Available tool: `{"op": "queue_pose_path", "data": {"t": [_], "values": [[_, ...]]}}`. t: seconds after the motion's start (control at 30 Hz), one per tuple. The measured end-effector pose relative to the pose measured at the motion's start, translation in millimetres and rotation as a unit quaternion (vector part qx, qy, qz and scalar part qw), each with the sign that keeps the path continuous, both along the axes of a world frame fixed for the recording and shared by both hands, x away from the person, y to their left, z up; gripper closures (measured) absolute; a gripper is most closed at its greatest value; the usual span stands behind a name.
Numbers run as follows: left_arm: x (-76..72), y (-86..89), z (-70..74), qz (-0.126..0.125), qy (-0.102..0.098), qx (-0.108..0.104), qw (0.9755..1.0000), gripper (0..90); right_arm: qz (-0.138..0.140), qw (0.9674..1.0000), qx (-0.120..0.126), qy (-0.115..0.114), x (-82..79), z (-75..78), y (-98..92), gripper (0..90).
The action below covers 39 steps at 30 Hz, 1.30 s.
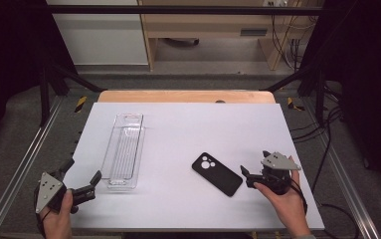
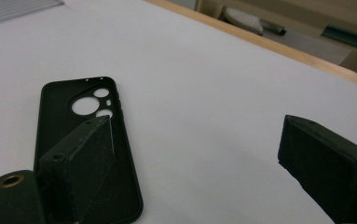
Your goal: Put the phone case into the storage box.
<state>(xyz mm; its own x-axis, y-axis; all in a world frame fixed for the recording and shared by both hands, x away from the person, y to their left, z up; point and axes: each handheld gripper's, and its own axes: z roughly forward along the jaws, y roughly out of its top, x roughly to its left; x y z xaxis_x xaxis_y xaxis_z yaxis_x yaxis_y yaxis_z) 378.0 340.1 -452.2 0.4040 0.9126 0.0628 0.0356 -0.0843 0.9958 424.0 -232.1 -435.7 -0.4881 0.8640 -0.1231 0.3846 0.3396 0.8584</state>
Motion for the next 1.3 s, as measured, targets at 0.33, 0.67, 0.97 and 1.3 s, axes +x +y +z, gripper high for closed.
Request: {"op": "queue_pose_path", "data": {"t": [0.33, 0.67, 0.97, 1.3], "values": [[4.1, -2.1, -0.8, -0.014, 0.004, -0.007, 0.9999, 0.3, 0.039, 0.9963, -0.031, 0.071, 23.3, 9.1, 8.9, 12.7], [4.3, -5.8, 0.2, -0.022, 0.0, -0.005, 0.9997, 0.4, 0.063, 0.9853, -0.077, 0.138, 45.2, 2.3, 22.8, 17.7], [3.3, -6.2, -0.3, -0.029, 0.001, -0.013, 0.9995, 0.4, 0.089, 0.9776, -0.085, 0.17, 57.5, 3.7, 41.1, 37.0], [1.8, -4.5, -0.1, -0.023, 0.001, -0.01, 0.9997, 0.3, 0.103, 0.9716, -0.061, 0.204, 53.3, -9.4, 40.6, 51.4]]}}
